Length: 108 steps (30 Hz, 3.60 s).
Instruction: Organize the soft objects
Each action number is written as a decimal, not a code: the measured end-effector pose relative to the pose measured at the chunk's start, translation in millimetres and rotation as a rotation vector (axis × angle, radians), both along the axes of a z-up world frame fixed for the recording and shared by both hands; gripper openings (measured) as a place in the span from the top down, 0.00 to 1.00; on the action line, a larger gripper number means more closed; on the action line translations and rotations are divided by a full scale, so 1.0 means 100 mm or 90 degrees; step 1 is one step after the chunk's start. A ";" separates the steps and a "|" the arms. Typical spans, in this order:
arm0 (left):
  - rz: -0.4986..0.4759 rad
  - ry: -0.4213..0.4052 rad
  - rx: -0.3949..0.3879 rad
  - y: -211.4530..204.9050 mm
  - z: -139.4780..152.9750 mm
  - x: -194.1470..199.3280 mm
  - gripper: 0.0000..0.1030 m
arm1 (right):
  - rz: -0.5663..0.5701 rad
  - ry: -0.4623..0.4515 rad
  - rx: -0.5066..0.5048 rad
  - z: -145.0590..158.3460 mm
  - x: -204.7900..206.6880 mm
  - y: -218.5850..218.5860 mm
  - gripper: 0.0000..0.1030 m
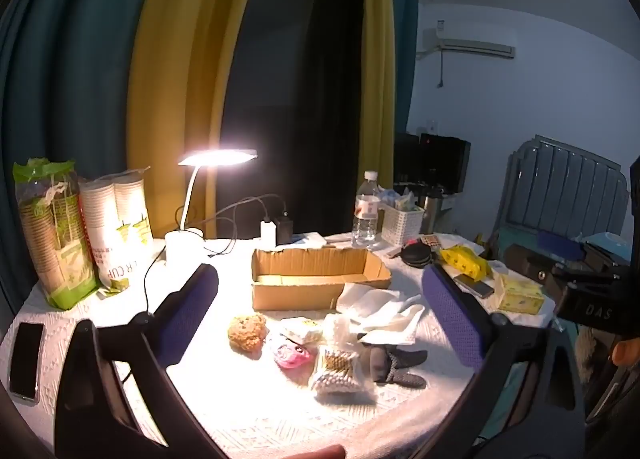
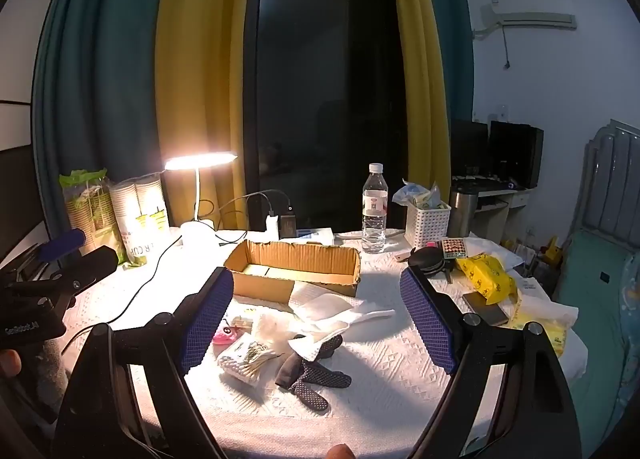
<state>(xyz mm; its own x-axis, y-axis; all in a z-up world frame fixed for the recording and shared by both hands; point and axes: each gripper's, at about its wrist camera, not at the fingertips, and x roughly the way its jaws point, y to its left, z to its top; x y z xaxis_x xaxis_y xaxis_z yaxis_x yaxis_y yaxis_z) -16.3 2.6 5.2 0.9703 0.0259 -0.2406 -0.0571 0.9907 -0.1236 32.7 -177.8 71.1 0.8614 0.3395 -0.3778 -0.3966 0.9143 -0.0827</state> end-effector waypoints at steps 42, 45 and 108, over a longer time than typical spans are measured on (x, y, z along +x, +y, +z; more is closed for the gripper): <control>0.005 0.011 -0.009 0.05 -0.11 0.04 0.01 | 0.004 0.014 0.002 -0.19 0.03 0.04 0.15; 0.009 0.027 -0.012 0.06 -0.18 0.11 0.01 | 0.003 0.034 0.001 -0.20 0.09 0.03 0.15; -0.134 0.358 -0.011 -0.41 -1.40 1.48 0.61 | 0.064 0.166 -0.019 -0.96 1.24 0.04 0.91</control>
<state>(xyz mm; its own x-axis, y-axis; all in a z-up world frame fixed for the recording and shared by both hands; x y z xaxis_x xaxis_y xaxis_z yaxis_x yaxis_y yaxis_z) 131.6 -38.4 -135.1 0.6777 -0.1618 -0.7173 0.0791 0.9859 -0.1476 157.1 -173.5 -25.0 0.6967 0.4038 -0.5928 -0.4965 0.8680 0.0077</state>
